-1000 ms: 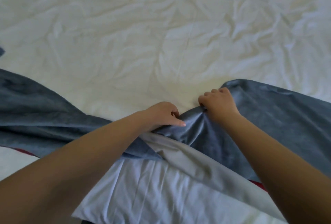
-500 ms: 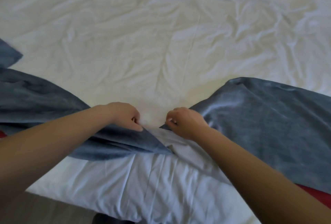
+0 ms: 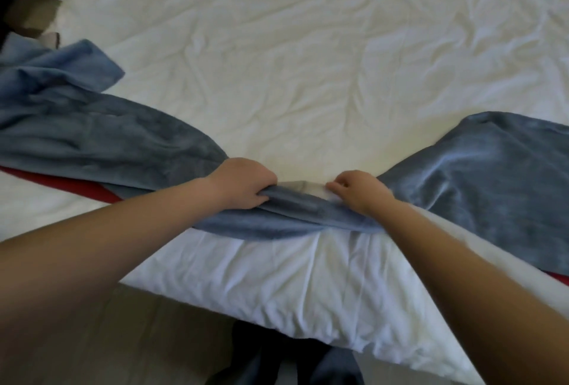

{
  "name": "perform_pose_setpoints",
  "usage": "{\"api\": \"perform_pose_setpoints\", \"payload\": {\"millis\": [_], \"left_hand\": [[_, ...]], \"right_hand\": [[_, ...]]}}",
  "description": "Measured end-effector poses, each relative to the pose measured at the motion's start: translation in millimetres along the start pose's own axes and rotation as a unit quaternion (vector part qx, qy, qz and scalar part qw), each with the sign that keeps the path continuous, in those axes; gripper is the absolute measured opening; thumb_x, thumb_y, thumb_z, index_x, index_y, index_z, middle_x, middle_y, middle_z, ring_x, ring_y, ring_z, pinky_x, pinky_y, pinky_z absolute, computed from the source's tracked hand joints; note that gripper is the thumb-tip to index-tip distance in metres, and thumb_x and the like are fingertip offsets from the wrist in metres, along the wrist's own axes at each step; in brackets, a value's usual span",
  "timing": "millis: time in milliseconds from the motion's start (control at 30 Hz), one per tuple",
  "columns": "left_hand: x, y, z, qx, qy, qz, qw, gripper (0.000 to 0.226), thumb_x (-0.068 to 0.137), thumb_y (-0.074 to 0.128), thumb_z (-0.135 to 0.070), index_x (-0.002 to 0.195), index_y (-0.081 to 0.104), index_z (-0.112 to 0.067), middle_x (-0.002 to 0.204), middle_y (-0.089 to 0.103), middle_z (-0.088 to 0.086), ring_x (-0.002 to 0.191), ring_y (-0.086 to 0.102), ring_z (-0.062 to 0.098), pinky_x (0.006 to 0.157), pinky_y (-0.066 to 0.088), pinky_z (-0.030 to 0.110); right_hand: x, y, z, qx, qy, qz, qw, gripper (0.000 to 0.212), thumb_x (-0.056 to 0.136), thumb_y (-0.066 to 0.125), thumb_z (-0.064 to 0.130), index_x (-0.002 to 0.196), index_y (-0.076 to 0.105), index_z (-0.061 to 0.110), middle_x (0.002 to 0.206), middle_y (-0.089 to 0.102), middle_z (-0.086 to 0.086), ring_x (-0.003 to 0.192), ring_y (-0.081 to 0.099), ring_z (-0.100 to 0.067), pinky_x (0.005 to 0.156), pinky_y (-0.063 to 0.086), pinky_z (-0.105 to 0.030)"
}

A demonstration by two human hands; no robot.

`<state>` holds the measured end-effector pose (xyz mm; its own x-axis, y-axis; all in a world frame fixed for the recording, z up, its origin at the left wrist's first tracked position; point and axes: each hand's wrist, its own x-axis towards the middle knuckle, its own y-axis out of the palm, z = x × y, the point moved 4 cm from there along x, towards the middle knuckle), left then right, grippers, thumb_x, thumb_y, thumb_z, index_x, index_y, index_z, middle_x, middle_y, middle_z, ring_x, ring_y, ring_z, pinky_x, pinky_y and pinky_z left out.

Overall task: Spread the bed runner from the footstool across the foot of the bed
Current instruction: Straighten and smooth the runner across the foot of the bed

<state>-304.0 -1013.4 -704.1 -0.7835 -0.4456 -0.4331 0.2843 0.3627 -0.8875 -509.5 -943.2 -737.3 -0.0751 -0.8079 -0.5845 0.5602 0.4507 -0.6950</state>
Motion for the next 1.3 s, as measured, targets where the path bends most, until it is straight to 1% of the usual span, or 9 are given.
{"api": "perform_pose_setpoints", "payload": {"millis": [167, 333, 500, 600, 700, 867, 1033, 1167, 1300], "left_hand": [[-48.7, 35.2, -32.7, 0.08, 0.077, 0.005, 0.994, 0.019, 0.095, 0.044, -0.026, 0.087, 0.059, -0.018, 0.081, 0.065, -0.001, 0.073, 0.06, 0.02, 0.056, 0.042, 0.032], [-80.1, 79.1, -54.1, 0.058, 0.085, 0.071, 0.992, 0.012, 0.092, 0.046, -0.01, 0.095, 0.057, -0.015, 0.088, 0.061, 0.003, 0.081, 0.06, 0.024, 0.063, 0.048, 0.038], [-79.1, 80.5, -55.9, -0.013, 0.056, 0.119, 0.991, 0.021, 0.087, 0.045, -0.029, 0.075, 0.054, -0.015, 0.072, 0.057, 0.004, 0.064, 0.055, 0.022, 0.057, 0.043, 0.037], [-63.1, 52.4, -40.9, -0.103, -0.018, -0.009, 0.995, 0.029, 0.087, 0.045, -0.026, 0.059, 0.047, -0.017, 0.055, 0.048, 0.002, 0.051, 0.044, 0.019, 0.05, 0.037, 0.034], [-48.8, 25.4, -4.6, -0.14, -0.127, -0.16, 0.969, 0.019, 0.082, 0.054, -0.02, 0.098, 0.062, -0.015, 0.092, 0.064, 0.007, 0.085, 0.058, 0.026, 0.069, 0.048, 0.038], [-42.1, 39.6, 50.5, -0.063, -0.158, 0.052, 0.984, 0.055, 0.076, 0.064, -0.021, 0.129, 0.049, -0.021, 0.12, 0.052, 0.007, 0.109, 0.052, 0.029, 0.087, 0.047, 0.044], [-43.9, 47.4, 73.5, -0.029, -0.186, -0.001, 0.982, 0.042, 0.08, 0.067, -0.019, 0.12, 0.055, -0.016, 0.116, 0.055, 0.007, 0.104, 0.054, 0.028, 0.084, 0.048, 0.042], [-28.6, 43.4, 81.6, -0.009, -0.181, 0.005, 0.984, 0.013, 0.083, 0.057, -0.012, 0.095, 0.063, -0.011, 0.1, 0.064, 0.011, 0.091, 0.058, 0.031, 0.073, 0.046, 0.036], [-8.9, 21.4, 93.5, 0.007, -0.181, -0.042, 0.982, 0.016, 0.083, 0.055, -0.008, 0.096, 0.064, -0.007, 0.102, 0.063, 0.015, 0.094, 0.058, 0.035, 0.074, 0.045, 0.037]], "right_hand": [[-20.2, 14.6, 12.3, -0.093, 0.05, -0.048, 0.993, 0.021, 0.08, 0.055, 0.037, 0.089, 0.063, 0.02, 0.082, 0.063, 0.001, 0.076, 0.057, -0.02, 0.06, 0.041, -0.031], [-28.7, 19.4, 19.1, -0.114, 0.061, -0.108, 0.986, 0.016, 0.088, 0.048, 0.031, 0.084, 0.058, 0.018, 0.082, 0.06, 0.0, 0.077, 0.056, -0.023, 0.059, 0.037, -0.03], [-32.7, 20.4, 17.7, -0.121, 0.05, -0.121, 0.984, 0.017, 0.09, 0.046, 0.03, 0.085, 0.057, 0.017, 0.085, 0.062, -0.002, 0.079, 0.056, -0.024, 0.061, 0.037, -0.031], [-33.2, 21.6, 20.0, -0.094, 0.024, -0.106, 0.99, 0.026, 0.086, 0.052, 0.043, 0.087, 0.056, 0.017, 0.082, 0.06, 0.003, 0.08, 0.057, -0.021, 0.061, 0.039, -0.032], [-28.3, 22.5, 30.0, -0.062, -0.006, -0.057, 0.996, 0.045, 0.077, 0.062, 0.057, 0.106, 0.055, 0.024, 0.094, 0.058, 0.006, 0.091, 0.057, -0.019, 0.072, 0.045, -0.034], [-12.7, 31.8, 55.1, -0.049, -0.031, -0.047, 0.997, 0.046, 0.076, 0.064, 0.054, 0.109, 0.057, 0.023, 0.102, 0.061, 0.003, 0.094, 0.057, -0.021, 0.077, 0.047, -0.036], [2.3, 35.9, 75.1, -0.078, -0.021, -0.074, 0.994, 0.018, 0.082, 0.056, 0.022, 0.099, 0.064, 0.022, 0.101, 0.063, 0.0, 0.093, 0.059, -0.024, 0.066, 0.04, -0.029], [13.6, 20.8, 76.9, -0.098, -0.011, -0.11, 0.989, 0.027, 0.082, 0.052, 0.009, 0.1, 0.067, 0.021, 0.106, 0.063, -0.002, 0.095, 0.059, -0.026, 0.067, 0.041, -0.029], [21.8, -0.2, 77.5, -0.106, -0.004, -0.175, 0.979, 0.029, 0.078, 0.049, 0.005, 0.096, 0.066, 0.021, 0.101, 0.064, -0.002, 0.091, 0.059, -0.027, 0.066, 0.04, -0.028]]}}
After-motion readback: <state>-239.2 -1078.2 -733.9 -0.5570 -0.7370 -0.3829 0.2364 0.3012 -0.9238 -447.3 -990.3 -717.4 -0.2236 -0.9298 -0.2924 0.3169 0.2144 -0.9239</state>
